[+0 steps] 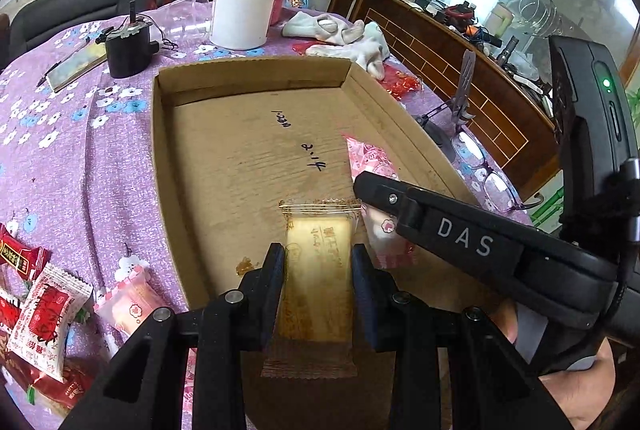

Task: Organize snacks
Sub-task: 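Carry both snacks over the cardboard tray and open both grippers, then withdraw both grippers from the tray back toward the snack pile, then grasp the red candy packet with the left gripper while the right grasps a red foil chocolate, then carry both candies over the tray and open both grippers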

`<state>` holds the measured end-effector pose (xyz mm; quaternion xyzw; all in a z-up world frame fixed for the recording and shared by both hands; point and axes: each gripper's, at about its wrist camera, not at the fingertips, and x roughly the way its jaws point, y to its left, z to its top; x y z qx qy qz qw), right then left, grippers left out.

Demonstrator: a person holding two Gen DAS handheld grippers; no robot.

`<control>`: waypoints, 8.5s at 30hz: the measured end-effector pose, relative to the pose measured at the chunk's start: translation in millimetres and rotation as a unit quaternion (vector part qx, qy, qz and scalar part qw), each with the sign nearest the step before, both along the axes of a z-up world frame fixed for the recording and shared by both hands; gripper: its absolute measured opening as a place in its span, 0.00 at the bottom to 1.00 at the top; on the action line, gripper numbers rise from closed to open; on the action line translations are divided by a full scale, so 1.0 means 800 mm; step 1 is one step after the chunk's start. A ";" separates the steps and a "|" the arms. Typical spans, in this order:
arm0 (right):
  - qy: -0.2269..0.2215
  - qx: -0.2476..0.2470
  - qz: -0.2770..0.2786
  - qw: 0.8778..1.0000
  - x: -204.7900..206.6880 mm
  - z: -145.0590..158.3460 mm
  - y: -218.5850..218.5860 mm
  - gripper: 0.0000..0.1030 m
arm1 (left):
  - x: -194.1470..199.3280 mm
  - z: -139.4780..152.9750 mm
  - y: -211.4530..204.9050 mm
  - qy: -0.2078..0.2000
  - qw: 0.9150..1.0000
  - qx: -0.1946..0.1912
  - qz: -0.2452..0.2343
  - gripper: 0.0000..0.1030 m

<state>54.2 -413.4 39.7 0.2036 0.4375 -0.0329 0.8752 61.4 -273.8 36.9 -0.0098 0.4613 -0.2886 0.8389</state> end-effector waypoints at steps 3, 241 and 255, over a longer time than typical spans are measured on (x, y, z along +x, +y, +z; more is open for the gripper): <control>0.003 0.000 -0.001 1.000 0.000 -0.001 0.000 0.22 | -0.001 0.001 -0.001 -0.002 1.000 0.002 0.000 0.33; -0.056 0.072 0.037 0.995 -0.012 0.031 0.003 0.29 | -0.095 0.019 -0.002 -0.056 0.995 0.031 -0.073 0.21; -0.029 0.046 0.040 0.998 -0.006 0.020 0.008 0.29 | -0.090 -0.004 -0.005 -0.041 0.996 0.024 -0.071 0.21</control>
